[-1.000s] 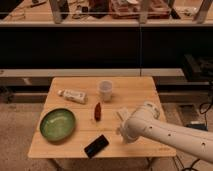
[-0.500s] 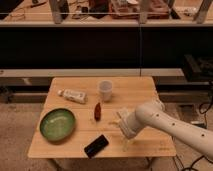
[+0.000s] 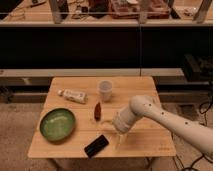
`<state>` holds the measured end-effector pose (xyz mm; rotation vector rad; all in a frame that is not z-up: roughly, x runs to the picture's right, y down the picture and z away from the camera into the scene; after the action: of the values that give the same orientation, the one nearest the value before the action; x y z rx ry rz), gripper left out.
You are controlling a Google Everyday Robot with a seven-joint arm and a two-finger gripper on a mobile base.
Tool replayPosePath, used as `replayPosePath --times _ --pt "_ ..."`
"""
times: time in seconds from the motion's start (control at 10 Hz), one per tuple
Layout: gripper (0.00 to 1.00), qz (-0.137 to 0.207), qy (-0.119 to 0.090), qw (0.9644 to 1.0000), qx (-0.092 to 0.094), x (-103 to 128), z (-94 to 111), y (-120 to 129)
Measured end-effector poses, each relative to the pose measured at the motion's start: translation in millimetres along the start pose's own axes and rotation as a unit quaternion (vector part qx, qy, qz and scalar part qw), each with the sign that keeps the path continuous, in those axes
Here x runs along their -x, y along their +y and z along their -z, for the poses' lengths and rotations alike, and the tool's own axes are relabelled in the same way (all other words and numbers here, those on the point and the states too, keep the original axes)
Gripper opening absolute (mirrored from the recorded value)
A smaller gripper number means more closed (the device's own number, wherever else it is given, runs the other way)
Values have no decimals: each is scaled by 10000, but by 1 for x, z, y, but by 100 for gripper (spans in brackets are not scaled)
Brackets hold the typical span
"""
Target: Place the eraser in the ceramic cup
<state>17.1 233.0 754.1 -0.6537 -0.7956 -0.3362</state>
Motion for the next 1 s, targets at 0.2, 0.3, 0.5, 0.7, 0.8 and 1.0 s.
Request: replayPosePath --times 0.2,0.3,0.5,0.7,0.8,1.0 --pt "80 21 -51 9999 116 2 -12 -1" --pt "80 73 -136 9997 198 6 -29 -4" --pt "80 87 -202 9994 264 4 -44 -4" --pt "80 96 -187 9993 302 0 -49 -2" --pt "80 79 -172 9993 312 -3 -53 0" --pt "80 -19 -117 9994 327 -10 -56 5"
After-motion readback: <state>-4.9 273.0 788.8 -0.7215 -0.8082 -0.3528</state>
